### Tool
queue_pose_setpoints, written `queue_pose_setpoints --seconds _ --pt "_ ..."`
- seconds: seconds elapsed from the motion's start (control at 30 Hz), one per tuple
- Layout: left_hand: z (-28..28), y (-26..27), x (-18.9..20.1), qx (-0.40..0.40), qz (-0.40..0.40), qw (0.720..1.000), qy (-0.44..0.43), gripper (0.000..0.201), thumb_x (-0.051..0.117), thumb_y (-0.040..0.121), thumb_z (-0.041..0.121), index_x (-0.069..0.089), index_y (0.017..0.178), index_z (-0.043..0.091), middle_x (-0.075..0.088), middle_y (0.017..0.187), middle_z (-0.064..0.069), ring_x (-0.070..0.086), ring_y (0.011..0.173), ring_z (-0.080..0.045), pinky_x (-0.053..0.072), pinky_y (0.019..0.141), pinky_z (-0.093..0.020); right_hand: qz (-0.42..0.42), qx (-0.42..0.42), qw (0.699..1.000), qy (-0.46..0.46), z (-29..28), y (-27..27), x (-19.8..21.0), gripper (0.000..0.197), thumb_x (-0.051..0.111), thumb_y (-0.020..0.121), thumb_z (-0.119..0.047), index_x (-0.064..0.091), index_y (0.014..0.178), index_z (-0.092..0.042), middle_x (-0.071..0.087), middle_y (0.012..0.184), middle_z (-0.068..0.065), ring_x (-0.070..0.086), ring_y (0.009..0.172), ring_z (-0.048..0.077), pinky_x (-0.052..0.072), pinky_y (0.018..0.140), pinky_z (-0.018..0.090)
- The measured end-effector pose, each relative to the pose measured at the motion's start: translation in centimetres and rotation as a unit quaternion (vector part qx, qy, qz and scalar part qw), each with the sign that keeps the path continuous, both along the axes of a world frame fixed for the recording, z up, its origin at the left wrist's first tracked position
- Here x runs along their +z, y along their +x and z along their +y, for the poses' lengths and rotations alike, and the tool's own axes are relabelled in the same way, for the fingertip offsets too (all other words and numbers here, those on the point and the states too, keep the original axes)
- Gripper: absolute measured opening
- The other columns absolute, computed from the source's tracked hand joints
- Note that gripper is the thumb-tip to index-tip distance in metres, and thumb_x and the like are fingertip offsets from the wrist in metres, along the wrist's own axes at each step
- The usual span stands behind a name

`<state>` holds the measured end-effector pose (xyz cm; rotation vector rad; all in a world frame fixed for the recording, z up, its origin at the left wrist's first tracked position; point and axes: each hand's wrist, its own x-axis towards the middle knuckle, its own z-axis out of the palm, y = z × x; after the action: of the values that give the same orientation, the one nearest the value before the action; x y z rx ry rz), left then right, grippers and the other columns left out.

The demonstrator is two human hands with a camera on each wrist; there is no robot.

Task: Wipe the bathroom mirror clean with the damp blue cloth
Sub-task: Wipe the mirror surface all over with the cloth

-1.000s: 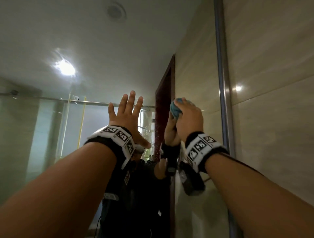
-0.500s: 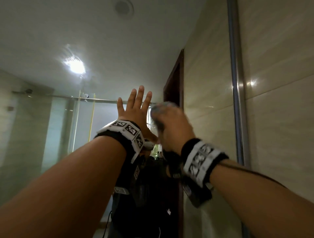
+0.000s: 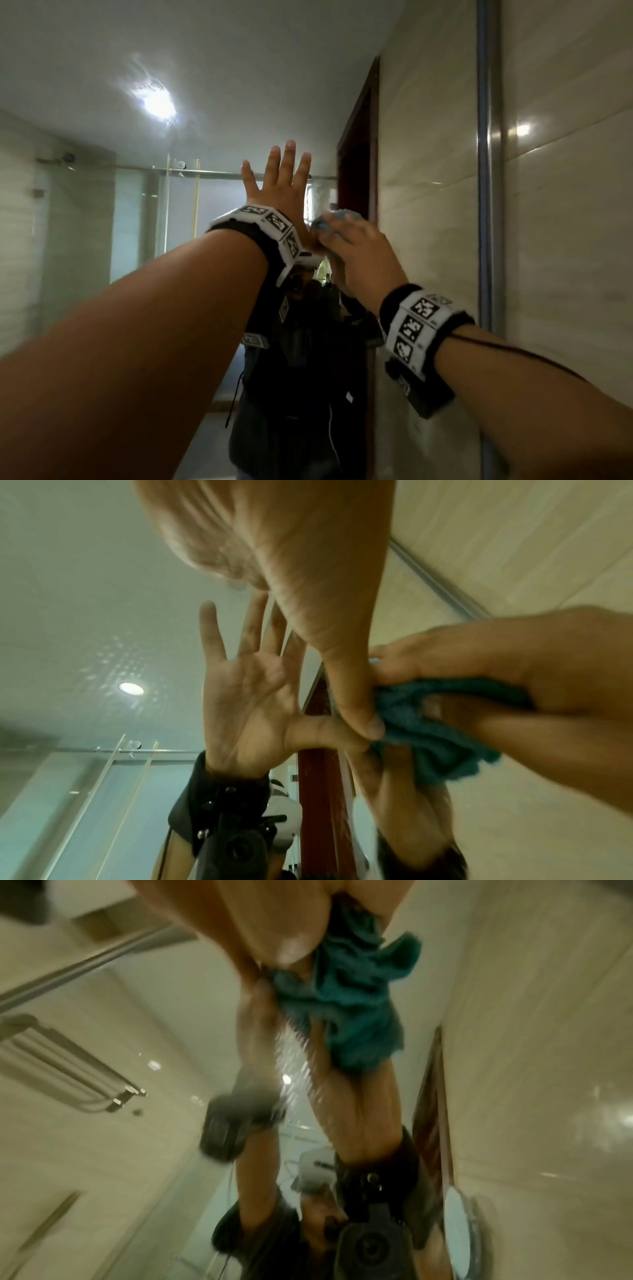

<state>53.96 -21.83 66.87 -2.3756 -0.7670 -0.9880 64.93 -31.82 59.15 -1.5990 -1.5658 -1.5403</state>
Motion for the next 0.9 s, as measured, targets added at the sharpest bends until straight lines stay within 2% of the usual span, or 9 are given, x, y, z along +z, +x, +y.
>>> queue_pose_setpoints --seconds 0.13,0.2,0.33,0.43,0.5,0.6,0.7,0.8,0.9 --pt "0.1 -0.2 -3.0 -0.007 0.039 0.999 -0.016 0.148 0.060 0.051 0.086 -0.037 0.137 0.015 -0.038 0.148 -0.009 -0.029 0.138 -0.029 -0.010 0.110 -0.060 0.101 -0.047 0.992 0.052 -3.3 0.7 5.2 0.039 0.051 0.088 -0.004 0.058 0.125 -0.017 0.049 0.137 0.004 0.041 0.128 0.027 0.022 0.108 0.033" --pt "0.5 -0.1 -4.5 -0.008 0.049 0.999 -0.023 0.151 0.061 0.049 0.086 -0.039 0.136 0.015 -0.040 0.146 -0.009 -0.030 0.138 -0.030 -0.007 0.112 -0.059 0.150 -0.063 0.981 0.103 -4.1 1.7 7.0 0.046 0.045 0.088 -0.001 0.052 0.132 -0.014 0.043 0.142 0.009 0.036 0.132 0.030 0.023 0.110 0.037" --pt "1.0 0.5 -5.6 0.000 0.030 0.999 -0.014 0.155 0.068 0.047 0.081 -0.040 0.135 0.014 -0.041 0.146 -0.011 -0.030 0.138 -0.030 -0.005 0.114 -0.054 0.102 -0.050 0.989 0.099 -1.7 0.7 2.1 0.041 0.051 0.080 0.001 0.063 0.117 -0.013 0.057 0.128 0.011 0.050 0.120 0.033 0.026 0.104 0.033" --pt "0.9 0.4 -5.7 -0.007 0.018 1.000 -0.006 0.155 0.064 0.046 0.085 -0.041 0.134 0.015 -0.040 0.146 -0.010 -0.030 0.138 -0.030 -0.007 0.113 -0.054 0.004 -0.033 0.999 -0.016 -1.4 0.3 -3.8 0.040 0.072 0.071 -0.005 0.069 0.108 -0.019 0.063 0.121 0.006 0.059 0.109 0.036 0.040 0.097 0.042" --pt "1.0 0.4 -5.8 -0.005 0.020 1.000 -0.003 0.155 0.063 0.045 0.087 -0.043 0.133 0.015 -0.041 0.145 -0.010 -0.030 0.138 -0.030 -0.007 0.112 -0.054 -0.016 -0.023 0.995 -0.093 -2.4 0.6 -3.7 0.044 0.075 0.070 -0.003 0.068 0.111 -0.018 0.061 0.123 0.008 0.057 0.112 0.036 0.039 0.098 0.040" --pt "1.0 0.5 -5.6 0.004 0.027 1.000 -0.005 0.156 0.066 0.044 0.085 -0.043 0.133 0.015 -0.042 0.145 -0.010 -0.030 0.138 -0.030 -0.007 0.112 -0.053 0.094 -0.032 0.995 0.007 -3.7 0.8 0.9 0.038 0.048 0.087 -0.008 0.062 0.120 -0.018 0.052 0.135 0.004 0.043 0.127 0.028 0.023 0.110 0.033" --pt "1.0 0.4 -5.6 0.005 0.025 1.000 -0.002 0.158 0.067 0.042 0.084 -0.042 0.134 0.015 -0.041 0.145 -0.010 -0.029 0.139 -0.030 -0.006 0.112 -0.053 0.172 -0.060 0.977 0.114 -4.0 2.1 4.1 0.044 0.045 0.088 0.000 0.056 0.127 -0.014 0.046 0.140 0.007 0.038 0.131 0.029 0.024 0.111 0.038" --pt "0.9 0.5 -5.8 0.012 0.019 1.000 0.000 0.158 0.064 0.042 0.086 -0.043 0.133 0.015 -0.041 0.146 -0.010 -0.029 0.139 -0.030 -0.007 0.112 -0.054 0.144 -0.027 0.985 0.092 -2.0 0.9 0.1 0.036 0.049 0.086 -0.004 0.065 0.116 -0.014 0.057 0.130 0.005 0.046 0.125 0.028 0.019 0.110 0.031" --pt "0.7 0.6 -5.7 0.016 0.016 1.000 0.004 0.157 0.062 0.043 0.088 -0.044 0.132 0.013 -0.041 0.145 -0.012 -0.029 0.138 -0.031 -0.005 0.113 -0.055 0.063 -0.022 0.995 -0.081 -1.0 -0.2 -6.1 0.037 0.058 0.081 -0.009 0.064 0.117 -0.018 0.055 0.132 0.006 0.048 0.122 0.033 0.037 0.104 0.047"
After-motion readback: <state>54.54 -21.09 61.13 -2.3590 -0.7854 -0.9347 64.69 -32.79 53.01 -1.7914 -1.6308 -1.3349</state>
